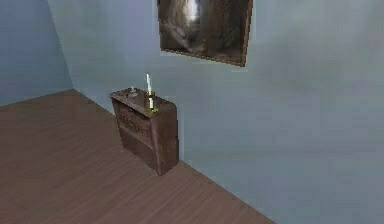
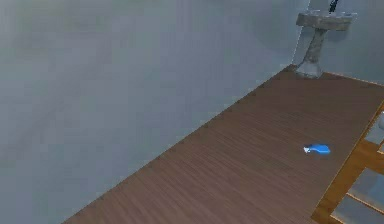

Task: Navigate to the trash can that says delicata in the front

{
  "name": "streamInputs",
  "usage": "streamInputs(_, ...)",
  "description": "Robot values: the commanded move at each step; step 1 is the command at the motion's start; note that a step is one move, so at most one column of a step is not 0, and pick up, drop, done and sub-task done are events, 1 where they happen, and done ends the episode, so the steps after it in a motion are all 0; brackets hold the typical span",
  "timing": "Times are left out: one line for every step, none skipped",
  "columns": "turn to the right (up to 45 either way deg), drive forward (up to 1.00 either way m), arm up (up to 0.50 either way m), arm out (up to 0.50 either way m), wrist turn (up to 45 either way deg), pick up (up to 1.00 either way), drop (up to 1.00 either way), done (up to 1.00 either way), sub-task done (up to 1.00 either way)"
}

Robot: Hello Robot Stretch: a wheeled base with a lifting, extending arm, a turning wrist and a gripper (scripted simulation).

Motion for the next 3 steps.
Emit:
streamInputs(-3.0, 0.00, 0.00, 0.00, 0.0, 0.00, 0.00, 0.00, 0.00)
streamInputs(0.0, 0.60, 0.00, 0.00, 0.0, 0.00, 0.00, 0.00, 0.00)
streamInputs(-15.0, 0.00, 0.00, 0.00, 0.0, 0.00, 0.00, 0.00, 0.00)
